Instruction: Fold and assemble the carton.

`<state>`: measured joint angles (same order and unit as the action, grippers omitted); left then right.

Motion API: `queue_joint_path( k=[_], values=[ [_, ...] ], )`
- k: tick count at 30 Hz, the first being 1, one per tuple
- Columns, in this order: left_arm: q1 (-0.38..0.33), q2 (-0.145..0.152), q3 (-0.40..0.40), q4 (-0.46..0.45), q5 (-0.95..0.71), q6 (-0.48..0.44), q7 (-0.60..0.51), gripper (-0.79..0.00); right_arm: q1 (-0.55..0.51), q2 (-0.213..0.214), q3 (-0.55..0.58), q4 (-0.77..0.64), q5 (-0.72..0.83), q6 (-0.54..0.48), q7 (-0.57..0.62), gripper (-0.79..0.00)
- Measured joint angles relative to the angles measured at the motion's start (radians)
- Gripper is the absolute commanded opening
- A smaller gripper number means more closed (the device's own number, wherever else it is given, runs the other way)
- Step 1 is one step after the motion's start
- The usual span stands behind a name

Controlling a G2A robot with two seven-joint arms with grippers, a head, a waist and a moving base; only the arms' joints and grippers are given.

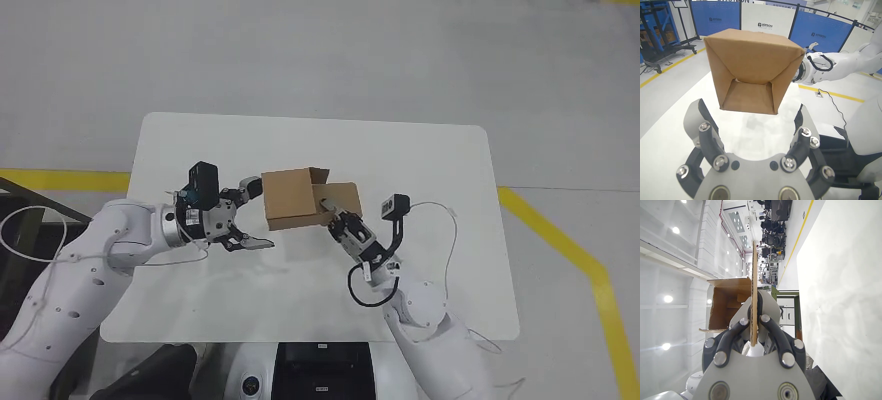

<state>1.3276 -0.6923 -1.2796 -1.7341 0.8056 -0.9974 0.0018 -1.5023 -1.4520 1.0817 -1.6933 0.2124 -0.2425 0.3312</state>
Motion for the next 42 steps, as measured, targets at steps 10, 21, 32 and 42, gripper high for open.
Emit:
queue_joint_path(
  k=[10,21,32,42],
  values=[
    [-0.01,-0.013,0.018,0.007,-0.038,0.004,-0.033,0.0,0.007,-0.001,-0.027,0.02,0.001,-0.019,-0.009,-0.785],
    [-0.012,-0.024,0.019,0.018,-0.037,-0.014,-0.046,-0.129,0.017,0.001,-0.041,0.026,0.003,-0.014,-0.014,-0.785],
    [-0.01,-0.033,0.014,0.03,-0.042,-0.015,-0.056,-0.24,0.023,0.004,-0.049,0.031,-0.004,-0.009,-0.018,-0.785],
    [-0.006,-0.037,0.009,0.03,-0.055,-0.015,-0.072,-0.391,0.026,0.006,-0.054,0.029,-0.012,-0.01,-0.028,-0.603]
  ],
)
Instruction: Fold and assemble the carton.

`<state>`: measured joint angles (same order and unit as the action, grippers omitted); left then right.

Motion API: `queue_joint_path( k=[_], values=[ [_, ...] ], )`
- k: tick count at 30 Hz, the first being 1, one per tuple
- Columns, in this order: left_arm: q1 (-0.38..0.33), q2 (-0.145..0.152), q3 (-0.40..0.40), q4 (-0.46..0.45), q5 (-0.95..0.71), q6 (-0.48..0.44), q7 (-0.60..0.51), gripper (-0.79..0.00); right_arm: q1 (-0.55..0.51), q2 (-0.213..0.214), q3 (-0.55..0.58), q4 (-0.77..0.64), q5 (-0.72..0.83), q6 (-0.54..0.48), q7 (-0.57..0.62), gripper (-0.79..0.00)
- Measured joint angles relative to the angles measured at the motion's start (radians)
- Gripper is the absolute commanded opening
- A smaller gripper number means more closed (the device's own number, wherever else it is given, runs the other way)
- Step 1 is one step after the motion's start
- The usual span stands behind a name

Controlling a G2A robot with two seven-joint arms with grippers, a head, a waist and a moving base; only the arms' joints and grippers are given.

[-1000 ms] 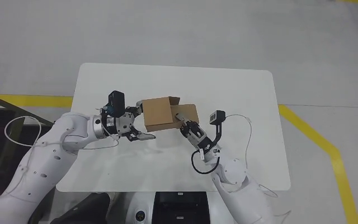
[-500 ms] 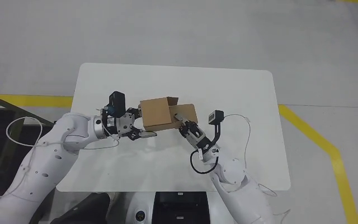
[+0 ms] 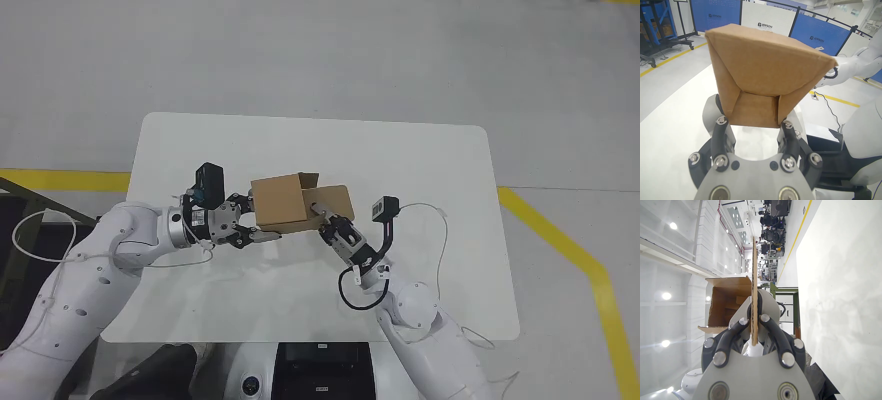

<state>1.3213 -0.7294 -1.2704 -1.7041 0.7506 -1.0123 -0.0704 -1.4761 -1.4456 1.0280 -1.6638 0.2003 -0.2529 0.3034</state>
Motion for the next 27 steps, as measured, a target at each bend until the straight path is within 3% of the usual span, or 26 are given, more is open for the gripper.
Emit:
queue_joint_path(
  k=[5,9,12,18,22,25,27],
  values=[
    [0.004,-0.001,-0.004,0.001,-0.001,0.0,-0.005,-0.416,-0.001,0.002,0.0,-0.004,-0.004,-0.001,-0.006,-0.409],
    [0.007,-0.002,-0.008,0.006,-0.002,0.0,-0.004,-0.431,-0.007,0.005,0.009,-0.013,-0.006,-0.004,-0.007,-0.191],
    [0.01,-0.001,-0.011,0.015,-0.003,0.0,-0.005,-0.449,-0.018,0.008,0.023,-0.024,0.0,-0.013,-0.004,-0.163],
    [0.014,0.002,-0.015,0.03,-0.006,0.0,-0.011,-0.459,-0.058,0.022,0.085,-0.062,0.051,-0.062,0.037,-0.231],
    [0.015,0.005,-0.014,0.035,-0.007,0.0,-0.012,-0.462,-0.081,0.039,0.158,-0.1,0.093,-0.081,0.117,-0.437],
    [0.015,0.009,-0.012,0.034,-0.004,0.0,-0.011,-0.465,-0.094,0.051,0.211,-0.123,0.125,-0.067,0.183,-0.486],
    [0.015,0.011,-0.011,0.032,0.0,0.0,-0.007,-0.471,-0.096,0.059,0.243,-0.136,0.116,-0.043,0.217,-0.616]
  ],
)
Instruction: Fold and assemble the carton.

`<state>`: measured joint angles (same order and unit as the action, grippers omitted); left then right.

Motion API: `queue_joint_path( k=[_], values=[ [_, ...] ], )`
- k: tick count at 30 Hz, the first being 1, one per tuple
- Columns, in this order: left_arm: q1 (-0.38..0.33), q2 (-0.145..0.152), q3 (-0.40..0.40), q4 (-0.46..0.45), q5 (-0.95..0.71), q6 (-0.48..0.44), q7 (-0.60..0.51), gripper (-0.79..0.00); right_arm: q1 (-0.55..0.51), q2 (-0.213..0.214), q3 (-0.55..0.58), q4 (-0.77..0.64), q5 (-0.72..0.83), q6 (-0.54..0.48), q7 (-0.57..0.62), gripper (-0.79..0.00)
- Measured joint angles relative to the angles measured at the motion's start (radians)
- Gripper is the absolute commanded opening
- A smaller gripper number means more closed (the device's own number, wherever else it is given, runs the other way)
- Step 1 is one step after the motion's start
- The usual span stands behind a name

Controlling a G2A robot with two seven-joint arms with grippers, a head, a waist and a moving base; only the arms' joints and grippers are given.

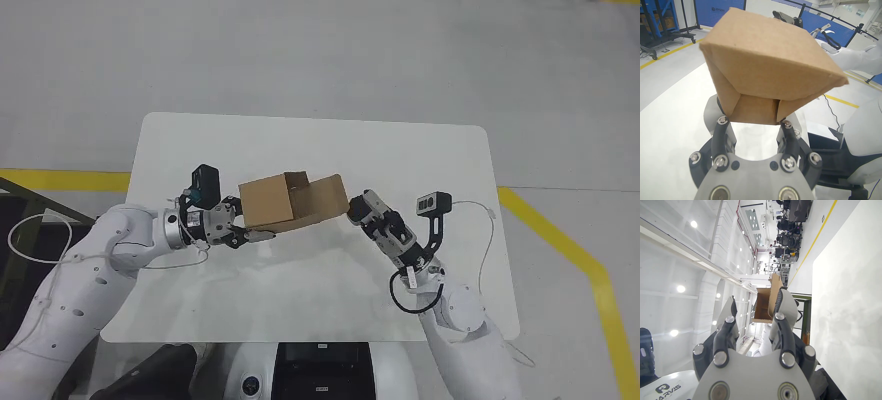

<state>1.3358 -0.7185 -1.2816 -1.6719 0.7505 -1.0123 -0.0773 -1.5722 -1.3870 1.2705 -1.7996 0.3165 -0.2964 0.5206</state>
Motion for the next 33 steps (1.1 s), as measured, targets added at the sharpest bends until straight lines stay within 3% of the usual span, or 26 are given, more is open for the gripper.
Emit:
queue_joint_path(
  k=[3,15,27,33],
  values=[
    [0.001,0.004,0.003,-0.006,0.006,0.0,0.009,-0.477,0.004,0.008,0.022,-0.012,-0.017,0.027,0.037,-0.785],
    [-0.001,0.024,0.026,-0.035,0.046,0.0,0.011,-0.489,0.106,0.034,0.011,-0.04,-0.22,0.08,0.215,-0.785],
    [-0.012,0.049,0.059,-0.048,0.069,0.0,0.017,-0.517,0.104,0.055,-0.044,-0.151,-0.585,0.057,0.229,-0.785],
    [-0.022,0.063,0.076,-0.053,0.057,0.0,0.017,-0.526,0.104,0.055,-0.043,-0.15,-0.572,0.059,0.229,-0.785]
  ],
)
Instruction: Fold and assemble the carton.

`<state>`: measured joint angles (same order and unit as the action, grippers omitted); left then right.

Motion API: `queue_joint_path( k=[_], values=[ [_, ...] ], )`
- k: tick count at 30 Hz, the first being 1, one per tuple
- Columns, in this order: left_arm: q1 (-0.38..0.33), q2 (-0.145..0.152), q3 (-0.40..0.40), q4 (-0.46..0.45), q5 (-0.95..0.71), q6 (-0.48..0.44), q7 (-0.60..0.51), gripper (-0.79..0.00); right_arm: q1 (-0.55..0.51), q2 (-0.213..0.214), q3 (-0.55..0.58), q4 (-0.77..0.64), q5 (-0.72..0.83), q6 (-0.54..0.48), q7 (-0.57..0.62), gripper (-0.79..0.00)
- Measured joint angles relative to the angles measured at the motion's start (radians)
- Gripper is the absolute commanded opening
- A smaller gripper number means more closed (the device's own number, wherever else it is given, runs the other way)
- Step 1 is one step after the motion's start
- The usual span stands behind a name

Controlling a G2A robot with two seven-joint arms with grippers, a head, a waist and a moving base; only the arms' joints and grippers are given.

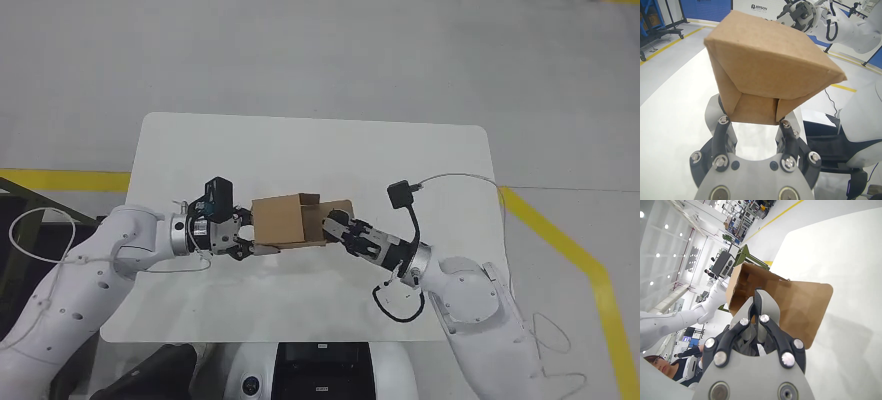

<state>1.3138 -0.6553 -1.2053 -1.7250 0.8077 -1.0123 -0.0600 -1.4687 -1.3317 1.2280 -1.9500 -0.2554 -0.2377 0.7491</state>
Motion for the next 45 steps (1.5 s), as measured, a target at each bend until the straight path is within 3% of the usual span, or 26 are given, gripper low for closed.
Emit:
queue_joint_path(
  k=[6,20,27,45],
  values=[
    [-0.01,0.012,0.018,-0.006,-0.003,0.0,0.004,-0.529,0.015,0.002,-0.01,0.013,-0.011,0.0,0.013,-0.785],
    [-0.029,0.034,0.074,-0.014,0.021,0.0,0.029,-0.526,0.234,0.007,-0.095,0.188,0.201,0.0,0.271,-0.785],
    [-0.041,0.046,0.101,-0.026,0.034,0.0,0.048,-0.526,0.28,0.006,-0.13,0.257,0.284,-0.014,0.302,-0.785],
    [-0.079,0.067,0.164,-0.026,0.059,0.0,0.078,-0.514,0.315,0.005,-0.234,0.302,0.297,-0.034,0.251,-0.785]
  ],
)
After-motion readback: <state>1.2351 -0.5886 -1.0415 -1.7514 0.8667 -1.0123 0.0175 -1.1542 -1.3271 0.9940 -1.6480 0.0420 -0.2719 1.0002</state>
